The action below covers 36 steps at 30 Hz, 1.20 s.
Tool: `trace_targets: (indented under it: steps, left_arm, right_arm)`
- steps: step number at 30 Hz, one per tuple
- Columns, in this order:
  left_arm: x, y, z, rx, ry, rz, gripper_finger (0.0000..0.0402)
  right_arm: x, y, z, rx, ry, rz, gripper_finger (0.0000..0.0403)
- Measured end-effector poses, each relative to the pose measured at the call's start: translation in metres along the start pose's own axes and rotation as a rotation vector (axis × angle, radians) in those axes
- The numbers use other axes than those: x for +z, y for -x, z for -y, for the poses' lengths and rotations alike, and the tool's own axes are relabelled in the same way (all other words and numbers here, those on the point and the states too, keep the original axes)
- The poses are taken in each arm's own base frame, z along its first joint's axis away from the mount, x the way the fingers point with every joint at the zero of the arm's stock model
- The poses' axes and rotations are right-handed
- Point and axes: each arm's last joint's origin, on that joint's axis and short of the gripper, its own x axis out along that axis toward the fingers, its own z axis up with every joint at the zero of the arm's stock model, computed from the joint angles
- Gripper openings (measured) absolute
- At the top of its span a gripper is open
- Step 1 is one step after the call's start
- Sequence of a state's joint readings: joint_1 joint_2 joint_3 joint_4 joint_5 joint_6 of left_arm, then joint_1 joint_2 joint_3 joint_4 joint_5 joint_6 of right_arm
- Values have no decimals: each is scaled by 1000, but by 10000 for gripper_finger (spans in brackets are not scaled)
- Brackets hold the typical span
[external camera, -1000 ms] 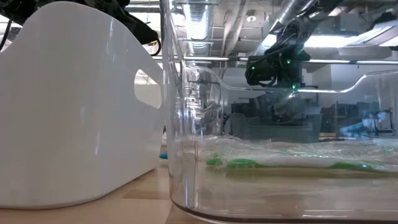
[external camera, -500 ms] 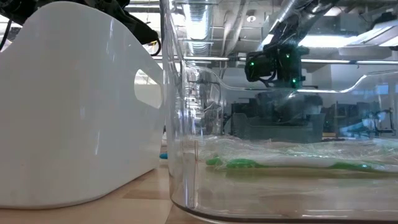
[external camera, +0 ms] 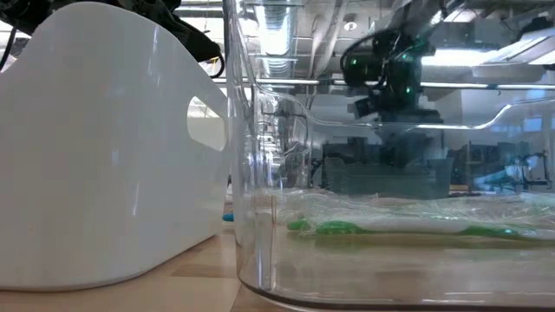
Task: Pick & Place Toothbrushes
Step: Put the purple toothbrush into the green bin
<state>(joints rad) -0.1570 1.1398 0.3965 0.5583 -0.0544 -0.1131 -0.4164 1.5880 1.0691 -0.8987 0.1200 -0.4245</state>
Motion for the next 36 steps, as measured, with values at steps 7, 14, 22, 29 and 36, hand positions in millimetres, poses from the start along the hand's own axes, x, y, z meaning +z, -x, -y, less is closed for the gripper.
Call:
trace_targets:
  steps: [7, 14, 22, 29, 36]
  left_arm:
    - [0, 0, 0, 0, 0, 1, 1]
    - [1, 0, 0, -1, 0, 6, 1]
    - [1, 0, 0, -1, 0, 7, 1]
    - [1, 0, 0, -1, -2, 11, 1]
    - [1, 0, 0, 2, -3, 13, 1]
  right_arm:
    - [-4, 37, -1, -67, -80, 181, 240]
    - [1, 77, -12, -122, -127, 472, 240]
    - [16, 104, -25, -165, -91, 738, 240]
    - [28, 111, -26, -130, -228, 885, 240]
    - [39, 109, -47, -24, -162, 1068, 240]
